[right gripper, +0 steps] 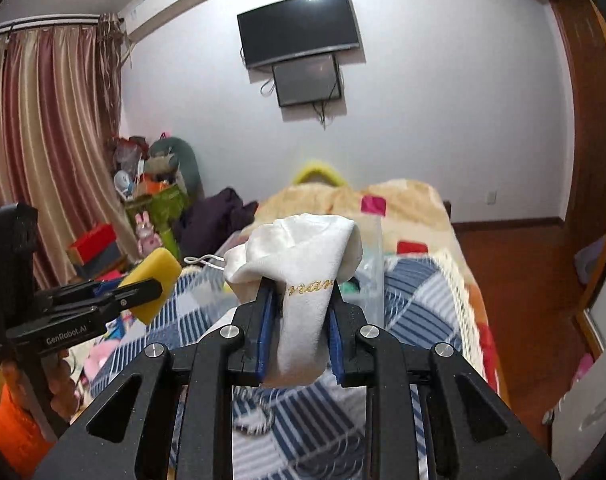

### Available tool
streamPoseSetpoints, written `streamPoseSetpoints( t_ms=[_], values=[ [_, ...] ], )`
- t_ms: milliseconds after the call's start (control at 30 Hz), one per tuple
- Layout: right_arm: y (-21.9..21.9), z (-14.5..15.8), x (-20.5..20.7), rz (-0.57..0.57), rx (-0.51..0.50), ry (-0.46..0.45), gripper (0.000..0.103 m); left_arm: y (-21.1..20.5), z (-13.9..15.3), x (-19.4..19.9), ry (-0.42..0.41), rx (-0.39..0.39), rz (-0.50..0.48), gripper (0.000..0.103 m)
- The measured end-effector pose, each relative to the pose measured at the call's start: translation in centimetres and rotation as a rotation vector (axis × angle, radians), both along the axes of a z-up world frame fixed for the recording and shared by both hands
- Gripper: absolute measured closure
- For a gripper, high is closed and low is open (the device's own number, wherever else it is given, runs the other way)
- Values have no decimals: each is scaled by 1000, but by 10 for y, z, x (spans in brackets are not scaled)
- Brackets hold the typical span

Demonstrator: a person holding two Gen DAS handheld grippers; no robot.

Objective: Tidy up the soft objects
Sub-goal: 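Drop the yellow sponge into the box with the left tool while the right tool drops the white bag in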

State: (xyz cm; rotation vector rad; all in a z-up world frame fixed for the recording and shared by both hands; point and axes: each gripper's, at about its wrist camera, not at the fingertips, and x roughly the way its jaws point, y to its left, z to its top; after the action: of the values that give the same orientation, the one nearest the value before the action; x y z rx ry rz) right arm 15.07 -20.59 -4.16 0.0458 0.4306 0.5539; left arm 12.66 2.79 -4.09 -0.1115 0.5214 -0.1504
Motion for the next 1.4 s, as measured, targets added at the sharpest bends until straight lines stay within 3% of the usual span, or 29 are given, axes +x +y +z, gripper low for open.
streamPoseSetpoints(
  t_ms=[233,467,900,1233,1400],
  values=[
    [12,11,23,-2,-41,-43,82,10,10,31,-22,51,46,73],
    [29,6,49,0,-60,-33,82,15,-1,66,12,61,72,73],
    [70,-37,95,49,-143,105,82,28,-55,123,164,78,108,73],
    [83,-53,112,55,-226,184,80,23,-77,141,221,118,109,73],
    [85,-56,109,56,-266,192,75,19,-75,136,238,116,94,59]
  ],
)
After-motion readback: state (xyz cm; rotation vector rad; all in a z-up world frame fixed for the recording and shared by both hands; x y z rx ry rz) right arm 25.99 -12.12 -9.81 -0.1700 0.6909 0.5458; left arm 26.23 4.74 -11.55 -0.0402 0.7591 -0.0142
